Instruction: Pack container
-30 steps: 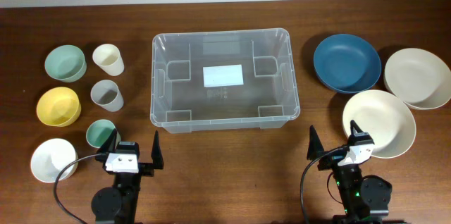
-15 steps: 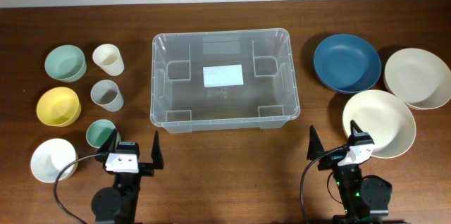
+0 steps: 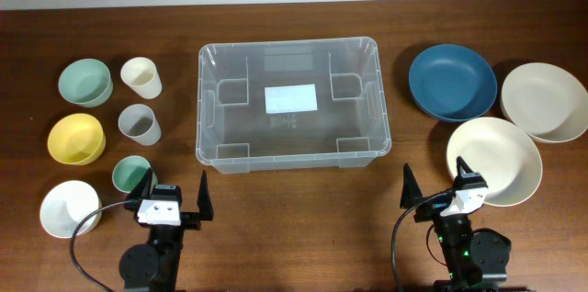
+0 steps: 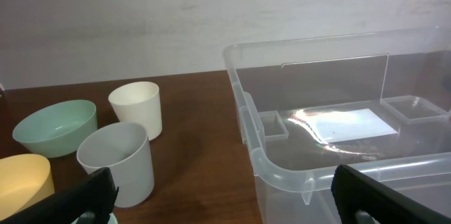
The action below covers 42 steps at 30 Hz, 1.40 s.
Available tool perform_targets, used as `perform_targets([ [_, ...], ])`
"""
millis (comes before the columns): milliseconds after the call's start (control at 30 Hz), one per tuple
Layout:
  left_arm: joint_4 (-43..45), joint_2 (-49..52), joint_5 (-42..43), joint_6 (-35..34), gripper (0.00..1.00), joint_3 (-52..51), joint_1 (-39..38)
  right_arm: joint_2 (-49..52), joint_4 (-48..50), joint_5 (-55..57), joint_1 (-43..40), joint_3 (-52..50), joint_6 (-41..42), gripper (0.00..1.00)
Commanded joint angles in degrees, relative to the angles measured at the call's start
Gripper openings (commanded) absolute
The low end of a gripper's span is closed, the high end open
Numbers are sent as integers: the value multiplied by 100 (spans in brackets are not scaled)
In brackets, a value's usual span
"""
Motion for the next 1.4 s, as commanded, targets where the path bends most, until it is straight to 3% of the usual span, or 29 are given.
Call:
perform_targets([
  [0, -31, -50, -20, -37, 99, -17, 35, -59, 15, -87, 59, -28, -17, 99],
  [267, -31, -50, -20, -37, 99, -17, 35, -59, -83, -238, 59, 122, 302, 99],
  [467, -31, -50, -20, -37, 99, -17, 35, 328, -953, 866, 57, 1423, 763, 99],
  [633, -31, -50, -20, -37, 99, -17, 35, 1757, -2857, 1725, 57, 3436, 761, 99],
  [800, -31, -50, -20, -37, 100, -17, 35, 3309, -4374, 1152, 59, 5224, 752, 99],
  [933, -31, -50, -22, -37, 99, -17, 35, 4170, -5073, 1237, 50, 5910, 769, 99],
  [1033, -31, -50, -20, -37, 100, -17, 35, 4572, -5366, 2090, -107, 6063, 1825, 99],
  [1067, -31, -50, -20, -37, 99, -17, 35, 4747, -5646, 2636, -411, 6074, 2719, 99],
  [1133, -31, -50, -20, -37, 99, -17, 35, 4900, -5893, 2811, -931, 6070, 3174, 99],
  [1367, -31, -50, -20, -37, 99, -17, 35, 5394, -6151, 1692, -3279, 5991, 3169, 99],
])
